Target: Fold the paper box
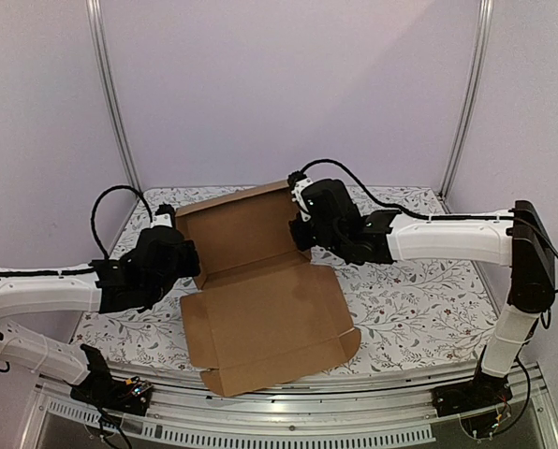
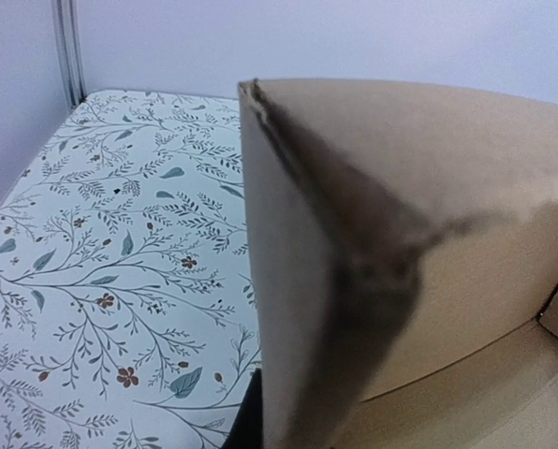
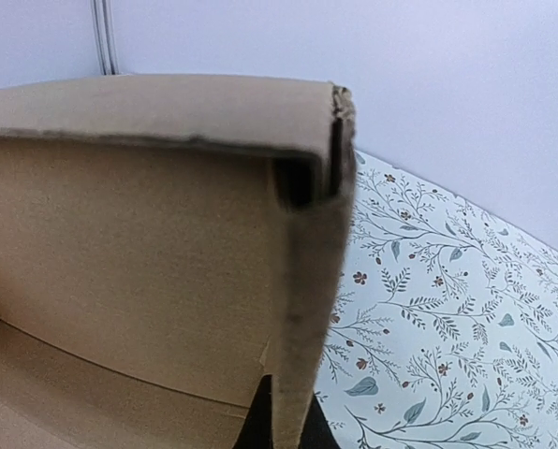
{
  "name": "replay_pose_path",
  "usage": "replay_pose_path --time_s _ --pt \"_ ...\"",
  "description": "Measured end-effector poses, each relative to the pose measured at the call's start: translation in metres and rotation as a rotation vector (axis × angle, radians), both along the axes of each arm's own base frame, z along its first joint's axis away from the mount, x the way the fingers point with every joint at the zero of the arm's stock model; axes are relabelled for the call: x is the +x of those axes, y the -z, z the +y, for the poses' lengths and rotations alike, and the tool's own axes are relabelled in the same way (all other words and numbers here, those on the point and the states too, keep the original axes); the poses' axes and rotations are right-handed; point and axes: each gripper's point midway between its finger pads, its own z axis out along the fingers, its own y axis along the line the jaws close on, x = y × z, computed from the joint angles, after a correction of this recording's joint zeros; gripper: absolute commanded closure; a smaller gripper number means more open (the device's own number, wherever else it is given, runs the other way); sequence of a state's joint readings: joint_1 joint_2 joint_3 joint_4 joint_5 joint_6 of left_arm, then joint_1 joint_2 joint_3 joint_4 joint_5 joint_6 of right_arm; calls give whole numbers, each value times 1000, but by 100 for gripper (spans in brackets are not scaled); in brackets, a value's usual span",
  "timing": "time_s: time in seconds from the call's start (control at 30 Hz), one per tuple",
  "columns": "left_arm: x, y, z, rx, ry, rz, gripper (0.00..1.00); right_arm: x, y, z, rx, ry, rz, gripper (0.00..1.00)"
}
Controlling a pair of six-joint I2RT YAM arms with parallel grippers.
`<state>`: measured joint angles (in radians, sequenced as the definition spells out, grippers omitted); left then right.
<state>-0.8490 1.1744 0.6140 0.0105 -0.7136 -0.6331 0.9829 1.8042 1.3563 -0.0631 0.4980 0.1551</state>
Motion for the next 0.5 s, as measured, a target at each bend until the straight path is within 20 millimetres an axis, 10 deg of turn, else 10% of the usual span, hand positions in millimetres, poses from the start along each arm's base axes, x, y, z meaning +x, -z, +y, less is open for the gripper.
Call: replay_pose_path --time_s 0.5 --pt "-2 -1 -6 12 5 -7 100 5 0 2 17 17 -18 84"
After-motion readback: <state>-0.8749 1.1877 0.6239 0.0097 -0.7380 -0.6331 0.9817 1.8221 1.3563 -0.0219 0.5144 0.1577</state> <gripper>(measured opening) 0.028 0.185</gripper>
